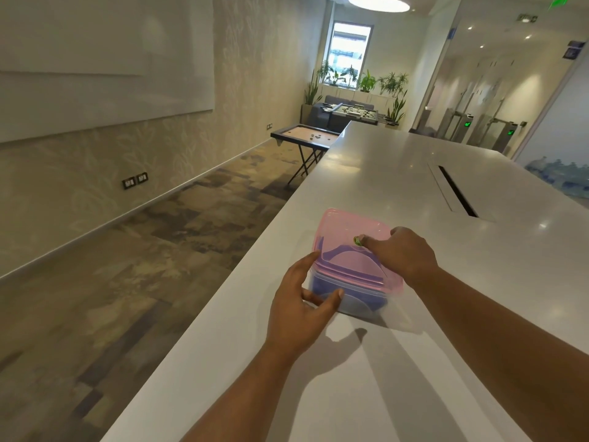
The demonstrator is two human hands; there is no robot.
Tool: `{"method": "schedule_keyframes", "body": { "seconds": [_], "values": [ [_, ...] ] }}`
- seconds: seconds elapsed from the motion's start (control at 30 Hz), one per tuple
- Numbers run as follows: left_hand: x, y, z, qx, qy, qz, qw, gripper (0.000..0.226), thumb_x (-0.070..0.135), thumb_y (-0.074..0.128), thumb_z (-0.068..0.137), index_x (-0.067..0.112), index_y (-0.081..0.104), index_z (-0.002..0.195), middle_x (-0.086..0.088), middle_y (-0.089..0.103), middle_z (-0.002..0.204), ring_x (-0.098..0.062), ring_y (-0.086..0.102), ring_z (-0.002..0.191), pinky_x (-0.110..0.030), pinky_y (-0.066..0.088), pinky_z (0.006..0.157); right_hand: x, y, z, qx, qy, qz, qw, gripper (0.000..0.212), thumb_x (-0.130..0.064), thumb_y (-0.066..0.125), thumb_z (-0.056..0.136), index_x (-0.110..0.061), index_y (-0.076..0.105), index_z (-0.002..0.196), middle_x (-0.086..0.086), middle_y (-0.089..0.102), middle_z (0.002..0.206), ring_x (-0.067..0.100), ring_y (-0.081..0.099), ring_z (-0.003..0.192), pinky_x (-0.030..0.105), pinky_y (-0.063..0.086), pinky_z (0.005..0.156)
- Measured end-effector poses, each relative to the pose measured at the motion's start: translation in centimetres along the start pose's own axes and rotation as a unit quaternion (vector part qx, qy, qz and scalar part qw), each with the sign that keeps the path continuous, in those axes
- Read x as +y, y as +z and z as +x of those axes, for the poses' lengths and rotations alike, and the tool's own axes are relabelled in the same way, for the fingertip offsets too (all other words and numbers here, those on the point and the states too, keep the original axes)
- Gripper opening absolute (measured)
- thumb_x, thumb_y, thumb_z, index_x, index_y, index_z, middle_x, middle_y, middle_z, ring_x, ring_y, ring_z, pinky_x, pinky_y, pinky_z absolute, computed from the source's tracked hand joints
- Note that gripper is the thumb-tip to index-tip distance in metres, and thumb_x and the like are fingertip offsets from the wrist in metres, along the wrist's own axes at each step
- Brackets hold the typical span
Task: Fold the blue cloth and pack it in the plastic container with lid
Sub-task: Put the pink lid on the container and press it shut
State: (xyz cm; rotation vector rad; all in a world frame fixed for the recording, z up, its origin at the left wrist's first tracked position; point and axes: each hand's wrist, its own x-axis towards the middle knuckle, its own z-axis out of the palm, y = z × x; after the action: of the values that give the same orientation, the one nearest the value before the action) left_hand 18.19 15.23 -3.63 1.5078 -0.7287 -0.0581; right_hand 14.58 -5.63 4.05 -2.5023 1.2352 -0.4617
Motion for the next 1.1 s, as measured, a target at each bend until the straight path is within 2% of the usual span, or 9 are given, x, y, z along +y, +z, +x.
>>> {"method": "schedule_keyframes", "body": {
  "seconds": [0.07,0.17,0.23,0.33,0.5,0.6,0.77,0.93,1.1],
  "values": [
    [0.0,0.0,-0.1,0.001,-0.001,0.003,1.000,0.060,0.061,0.070,0.070,0.058,0.042,0.123,0.039,0.047,0.121,0.008,0.062,0.096,-0.013,0.056,0.065,0.1,0.3,-0.2,0.011,-0.003,-0.004,1.000,0.070,-0.077,0.055,0.074,-0.015,0.059,0.108,0.008,0.067,0.103,0.023,0.056,0.078,0.032,0.045,0.065],
    [-0.1,0.1,0.0,0.001,-0.006,0.001,1.000,0.058,0.056,0.073,0.071,0.060,0.043,0.120,0.037,0.050,0.120,0.006,0.065,0.091,-0.015,0.058,0.066,0.2,0.7,-0.7,0.024,-0.006,-0.013,1.000,0.080,-0.076,0.049,0.079,-0.012,0.056,0.126,0.012,0.066,0.119,0.026,0.057,0.088,0.033,0.043,0.069],
    [-0.3,0.2,0.1,0.004,-0.009,0.000,1.000,0.056,0.052,0.074,0.072,0.060,0.044,0.118,0.035,0.053,0.119,0.003,0.067,0.088,-0.014,0.058,0.065,0.3,0.9,-1.0,0.023,-0.012,-0.018,0.999,0.080,-0.075,0.045,0.082,-0.012,0.052,0.130,0.012,0.064,0.122,0.027,0.059,0.092,0.034,0.045,0.071],
    [-0.8,0.3,0.3,0.009,-0.018,0.006,1.000,0.055,0.047,0.077,0.074,0.059,0.044,0.116,0.019,0.063,0.120,-0.001,0.070,0.077,-0.014,0.057,0.063,0.4,1.1,-1.3,0.016,-0.017,-0.024,0.999,0.079,-0.074,0.042,0.085,-0.013,0.048,0.134,0.012,0.061,0.125,0.033,0.062,0.105,0.038,0.051,0.079],
    [-1.1,0.5,0.4,0.016,-0.019,0.012,1.000,0.054,0.047,0.077,0.074,0.058,0.045,0.116,0.010,0.067,0.121,-0.004,0.070,0.073,-0.013,0.056,0.061,0.3,1.0,-1.3,0.004,-0.016,-0.038,0.999,0.077,-0.072,0.040,0.086,-0.011,0.048,0.133,0.013,0.061,0.122,0.034,0.062,0.105,0.042,0.054,0.083],
    [-1.3,0.5,0.3,0.013,-0.020,0.015,1.000,0.056,0.048,0.077,0.074,0.056,0.045,0.120,0.014,0.065,0.121,-0.005,0.070,0.075,-0.016,0.059,0.064,-0.2,0.6,-1.1,0.020,-0.055,-0.097,0.994,0.072,-0.068,0.040,0.089,-0.011,0.050,0.131,0.013,0.059,0.125,0.034,0.061,0.107,0.044,0.054,0.087],
    [-0.9,0.4,0.1,0.012,-0.015,0.015,1.000,0.055,0.050,0.075,0.074,0.057,0.044,0.119,0.034,0.056,0.114,-0.003,0.069,0.080,-0.015,0.058,0.064,-2.4,1.0,-0.3,-0.019,-0.193,-0.103,0.976,0.068,-0.061,0.042,0.092,-0.021,0.037,0.147,0.005,0.034,0.159,0.033,0.039,0.140,0.051,0.039,0.107],
    [-0.8,0.2,-0.1,0.018,-0.018,0.012,1.000,0.055,0.047,0.077,0.074,0.059,0.045,0.117,0.043,0.053,0.109,0.002,0.068,0.082,-0.011,0.055,0.061,-5.0,2.2,1.1,-0.083,-0.227,-0.100,0.965,0.077,-0.069,0.037,0.090,-0.027,0.027,0.153,0.000,0.022,0.164,0.030,0.023,0.149,0.053,0.028,0.116],
    [-0.5,0.4,0.2,0.016,-0.011,0.012,1.000,0.055,0.052,0.074,0.072,0.057,0.045,0.119,0.038,0.053,0.113,0.004,0.068,0.087,-0.010,0.054,0.061,-6.2,2.7,2.5,-0.107,-0.222,-0.130,0.960,0.081,-0.074,0.028,0.089,-0.029,0.018,0.156,-0.001,0.016,0.166,0.031,0.014,0.151,0.057,0.020,0.118]
  ]
}}
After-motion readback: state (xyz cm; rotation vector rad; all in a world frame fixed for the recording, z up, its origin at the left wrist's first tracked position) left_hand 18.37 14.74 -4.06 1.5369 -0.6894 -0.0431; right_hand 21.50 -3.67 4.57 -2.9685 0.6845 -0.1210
